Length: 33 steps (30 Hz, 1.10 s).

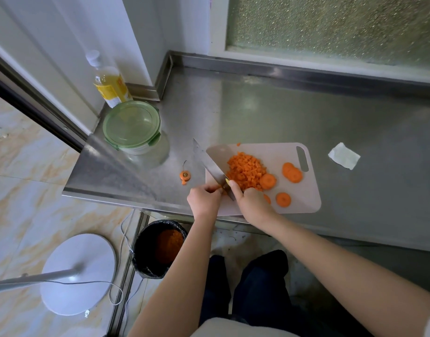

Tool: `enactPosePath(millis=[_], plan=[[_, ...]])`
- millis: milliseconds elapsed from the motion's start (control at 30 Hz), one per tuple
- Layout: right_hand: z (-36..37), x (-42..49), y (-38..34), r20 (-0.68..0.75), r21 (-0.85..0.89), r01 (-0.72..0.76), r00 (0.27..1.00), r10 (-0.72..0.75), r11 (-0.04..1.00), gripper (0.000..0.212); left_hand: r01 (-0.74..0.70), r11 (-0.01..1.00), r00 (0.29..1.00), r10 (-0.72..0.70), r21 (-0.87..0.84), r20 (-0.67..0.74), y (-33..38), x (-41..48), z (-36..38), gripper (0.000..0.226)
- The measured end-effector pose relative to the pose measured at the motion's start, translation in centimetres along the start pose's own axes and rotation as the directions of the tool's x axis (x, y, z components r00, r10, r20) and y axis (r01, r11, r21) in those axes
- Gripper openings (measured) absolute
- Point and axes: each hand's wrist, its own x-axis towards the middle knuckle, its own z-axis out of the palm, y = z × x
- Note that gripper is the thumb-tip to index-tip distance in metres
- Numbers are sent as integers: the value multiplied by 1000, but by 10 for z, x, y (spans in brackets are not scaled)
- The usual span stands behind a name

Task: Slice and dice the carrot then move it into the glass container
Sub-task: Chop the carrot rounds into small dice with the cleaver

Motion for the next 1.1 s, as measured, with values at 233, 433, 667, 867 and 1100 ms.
enactPosePath(millis=[233,433,667,867,1100], plan=[[-18,5,11,-79,308,-16,996,42,951,67,-35,998,999,36,46,-33,0,0,3,20],[-29,8,26,-107,401,-22,992,71,916,65,-115,990,990,107,84,92,9,-2,18,42],[-32,4,38,-91,433,-21,994,66,901,65,-238,917,968,198,321,155,15,2,29,51],[-30,3,47,-96,465,-21,993,74,885,60,-341,861,939,294,378,180,11,6,24,39],[-29,1,50,-96,469,-26,992,80,883,63,-473,760,880,384,446,279,4,17,11,46]])
